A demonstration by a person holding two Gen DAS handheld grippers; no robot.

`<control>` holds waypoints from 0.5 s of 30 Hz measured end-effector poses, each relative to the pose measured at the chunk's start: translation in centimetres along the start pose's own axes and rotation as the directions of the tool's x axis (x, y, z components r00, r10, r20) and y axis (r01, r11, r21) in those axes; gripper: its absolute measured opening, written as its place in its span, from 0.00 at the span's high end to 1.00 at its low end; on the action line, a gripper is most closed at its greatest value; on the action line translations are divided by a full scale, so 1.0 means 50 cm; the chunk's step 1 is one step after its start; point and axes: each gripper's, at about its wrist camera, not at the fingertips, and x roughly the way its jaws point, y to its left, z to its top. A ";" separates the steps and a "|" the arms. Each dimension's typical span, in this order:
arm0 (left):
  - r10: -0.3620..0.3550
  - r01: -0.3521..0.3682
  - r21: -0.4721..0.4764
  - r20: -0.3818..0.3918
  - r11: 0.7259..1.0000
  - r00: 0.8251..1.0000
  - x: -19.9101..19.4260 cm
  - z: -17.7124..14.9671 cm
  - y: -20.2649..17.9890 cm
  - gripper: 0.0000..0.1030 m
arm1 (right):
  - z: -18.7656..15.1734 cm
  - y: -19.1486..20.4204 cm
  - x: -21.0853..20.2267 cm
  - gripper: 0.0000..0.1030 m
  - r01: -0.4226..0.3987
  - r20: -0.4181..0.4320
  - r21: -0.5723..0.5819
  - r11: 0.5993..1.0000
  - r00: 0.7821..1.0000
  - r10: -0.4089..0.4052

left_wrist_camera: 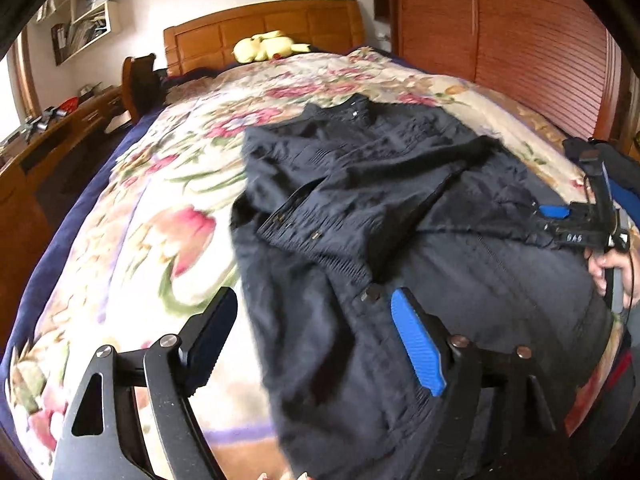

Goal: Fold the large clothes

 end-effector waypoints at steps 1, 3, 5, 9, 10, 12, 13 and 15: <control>0.003 -0.003 -0.009 -0.004 1.000 1.000 -0.003 -0.010 0.008 0.22 | 0.000 0.000 0.000 0.40 0.000 0.000 0.000 1.000 1.000 0.000; 0.008 -0.008 -0.027 -0.011 1.000 1.000 -0.009 -0.026 0.022 0.22 | 0.000 -0.001 0.001 0.40 0.001 -0.001 -0.001 1.000 1.000 -0.001; 0.008 -0.008 -0.045 -0.015 0.999 1.000 -0.013 -0.040 0.033 0.22 | 0.000 0.000 0.000 0.40 0.000 0.000 -0.001 1.000 1.000 0.000; 0.014 -0.015 -0.083 -0.022 0.996 1.000 -0.023 -0.069 0.054 0.22 | 0.000 0.000 0.001 0.40 -0.001 -0.002 0.000 1.000 1.000 0.001; 0.017 -0.019 -0.091 -0.025 0.996 1.000 -0.026 -0.077 0.059 0.22 | 0.000 -0.001 0.002 0.40 0.000 -0.003 0.000 1.000 1.000 0.000; 0.021 -0.024 -0.104 -0.027 0.994 0.999 -0.032 -0.090 0.068 0.22 | 0.000 0.000 0.002 0.40 0.002 -0.004 -0.001 1.000 1.000 -0.002; 0.025 -0.028 -0.112 -0.029 0.993 0.999 -0.037 -0.097 0.074 0.22 | 0.000 0.001 0.003 0.40 0.002 -0.006 -0.002 1.000 1.000 -0.002; 0.028 -0.032 -0.121 -0.030 0.992 0.999 -0.044 -0.108 0.084 0.22 | 0.000 0.001 0.004 0.40 0.003 -0.008 -0.002 1.000 1.000 -0.003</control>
